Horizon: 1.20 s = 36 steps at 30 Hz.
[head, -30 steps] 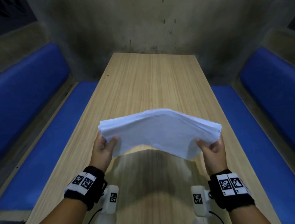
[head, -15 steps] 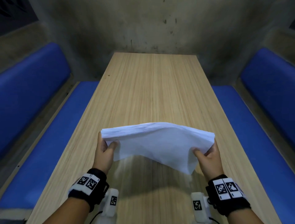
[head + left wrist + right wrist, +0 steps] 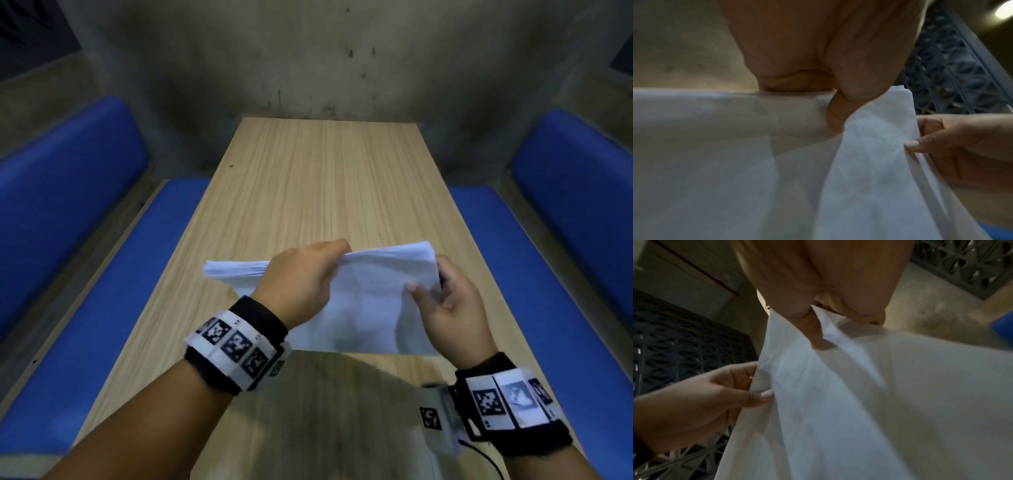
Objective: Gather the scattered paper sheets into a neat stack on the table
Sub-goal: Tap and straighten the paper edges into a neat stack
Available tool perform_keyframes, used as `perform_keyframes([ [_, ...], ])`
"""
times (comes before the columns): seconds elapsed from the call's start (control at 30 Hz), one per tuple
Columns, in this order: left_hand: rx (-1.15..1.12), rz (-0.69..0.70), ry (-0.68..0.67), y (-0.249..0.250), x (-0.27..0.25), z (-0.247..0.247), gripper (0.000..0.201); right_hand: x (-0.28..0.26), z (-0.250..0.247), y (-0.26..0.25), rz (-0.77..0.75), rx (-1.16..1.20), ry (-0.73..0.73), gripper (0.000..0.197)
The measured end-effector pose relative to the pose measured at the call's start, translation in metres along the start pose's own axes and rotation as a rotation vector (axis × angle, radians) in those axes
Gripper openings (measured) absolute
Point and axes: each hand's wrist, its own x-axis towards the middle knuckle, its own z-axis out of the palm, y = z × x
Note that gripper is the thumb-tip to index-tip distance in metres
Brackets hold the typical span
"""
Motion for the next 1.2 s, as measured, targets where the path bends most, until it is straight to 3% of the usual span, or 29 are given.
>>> perform_keyframes([
  [0.07,-0.123,-0.020,0.085,-0.007,-0.002,-0.009,0.010,0.005,-0.010,0.000,0.002,-0.038,0.130,0.018],
  [0.13,-0.310,-0.087,0.173,-0.019,-0.007,-0.015,0.008,0.007,-0.019,0.008,0.085,0.005,0.259,0.051],
  [0.2,-0.584,-0.186,0.233,-0.027,-0.015,-0.016,0.018,0.007,-0.020,0.012,0.191,0.208,0.251,0.074],
  [0.27,-0.810,-0.264,0.258,-0.029,-0.024,-0.009,0.033,0.006,-0.012,0.015,0.251,0.487,0.147,0.062],
  [0.33,-0.909,-0.317,0.291,-0.027,-0.032,0.000,0.035,0.005,-0.001,0.003,0.200,0.511,0.081,0.024],
  [0.43,-0.987,-0.313,0.354,-0.021,-0.038,0.006,0.037,0.006,0.007,-0.015,0.122,0.474,0.080,0.035],
  [0.53,-1.006,-0.269,0.400,-0.020,-0.043,0.006,0.040,0.007,0.007,-0.022,0.073,0.475,0.095,0.040],
  [0.67,-0.897,-0.394,0.351,-0.030,-0.058,0.024,0.034,-0.007,0.017,-0.007,0.137,0.378,0.091,0.043],
  [0.73,-0.851,-0.414,0.365,-0.029,-0.063,0.026,0.045,-0.012,0.019,-0.003,0.120,0.294,0.105,0.051],
  [0.83,-0.884,-0.282,0.475,-0.025,-0.055,0.010,0.077,-0.006,0.011,-0.012,-0.003,0.214,0.147,0.072],
  [0.9,-0.782,-0.187,0.514,-0.024,-0.044,-0.006,0.085,0.001,0.005,-0.022,-0.096,0.139,0.126,0.080],
  [1.0,-0.523,-0.063,0.516,-0.022,-0.035,-0.018,0.060,0.008,0.002,-0.025,-0.186,-0.007,0.070,0.067],
  [1.07,-0.478,-0.029,0.525,-0.021,-0.035,-0.017,0.042,0.008,0.002,-0.022,-0.218,-0.066,0.079,0.051],
  [1.2,-0.516,-0.036,0.543,-0.019,-0.039,-0.016,0.041,0.004,0.006,-0.023,-0.211,-0.027,0.126,0.046],
])
